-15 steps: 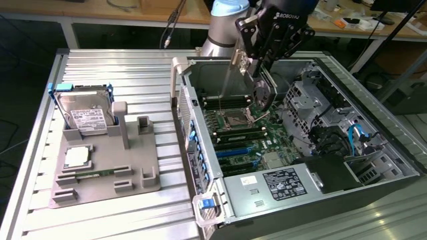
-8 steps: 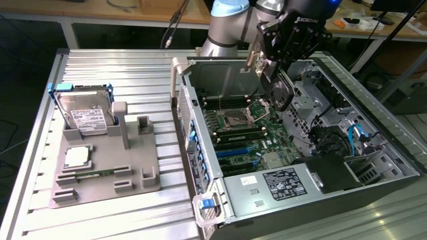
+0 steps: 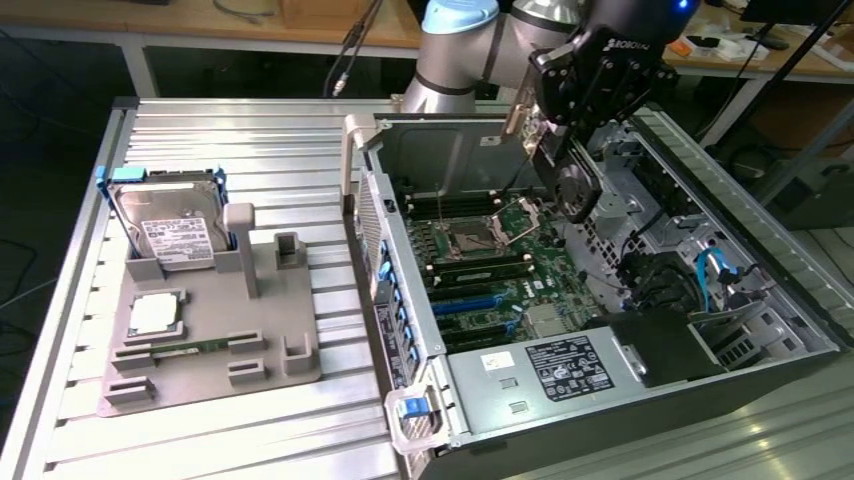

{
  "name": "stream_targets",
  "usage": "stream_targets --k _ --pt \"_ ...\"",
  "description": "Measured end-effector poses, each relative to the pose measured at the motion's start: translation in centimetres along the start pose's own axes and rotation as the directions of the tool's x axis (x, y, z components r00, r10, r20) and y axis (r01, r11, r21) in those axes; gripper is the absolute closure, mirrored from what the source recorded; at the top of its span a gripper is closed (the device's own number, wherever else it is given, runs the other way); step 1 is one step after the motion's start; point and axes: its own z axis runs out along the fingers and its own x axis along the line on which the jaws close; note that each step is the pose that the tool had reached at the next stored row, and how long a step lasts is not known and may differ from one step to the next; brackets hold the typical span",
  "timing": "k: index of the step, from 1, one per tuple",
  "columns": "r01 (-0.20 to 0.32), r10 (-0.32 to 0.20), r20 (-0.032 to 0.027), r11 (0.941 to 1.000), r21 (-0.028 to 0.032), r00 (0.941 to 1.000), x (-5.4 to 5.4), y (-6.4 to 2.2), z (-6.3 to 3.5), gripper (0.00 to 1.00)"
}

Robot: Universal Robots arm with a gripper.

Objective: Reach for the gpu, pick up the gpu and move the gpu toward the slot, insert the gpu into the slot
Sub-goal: 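Insert the gpu into the slot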

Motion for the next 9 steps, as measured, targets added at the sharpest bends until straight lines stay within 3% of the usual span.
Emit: stream_targets --k 4,9 --pt "0.075 -0.075 -0.0018 0.9972 -0.0007 0.9972 -0.09 0.00 0.17 0.73" --pt "0.165 -0.165 -0.0038 0.9862 -0.0021 0.9862 -0.09 -0.02 0.52 0.73"
